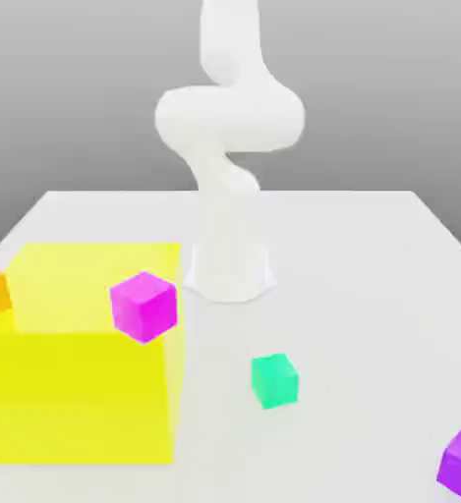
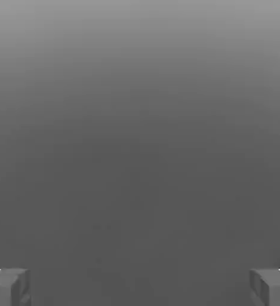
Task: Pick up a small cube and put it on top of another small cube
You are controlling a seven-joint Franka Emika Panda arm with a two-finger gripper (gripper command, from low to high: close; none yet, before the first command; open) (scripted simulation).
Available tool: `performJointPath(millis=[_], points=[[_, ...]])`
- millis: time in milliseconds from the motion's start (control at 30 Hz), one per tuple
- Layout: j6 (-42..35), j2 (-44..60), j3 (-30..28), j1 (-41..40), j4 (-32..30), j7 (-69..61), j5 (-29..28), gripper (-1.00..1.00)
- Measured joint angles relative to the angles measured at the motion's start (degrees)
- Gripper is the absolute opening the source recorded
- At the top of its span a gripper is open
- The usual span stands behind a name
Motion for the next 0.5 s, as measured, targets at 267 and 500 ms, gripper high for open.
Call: performJointPath(millis=[267,500], points=[[11.65,13.5,0.43,3.76,-14.5,-3.71,1.16,0.0],[22.82,26.78,1.68,7.03,-28.37,-6.82,1.49,0.0]])
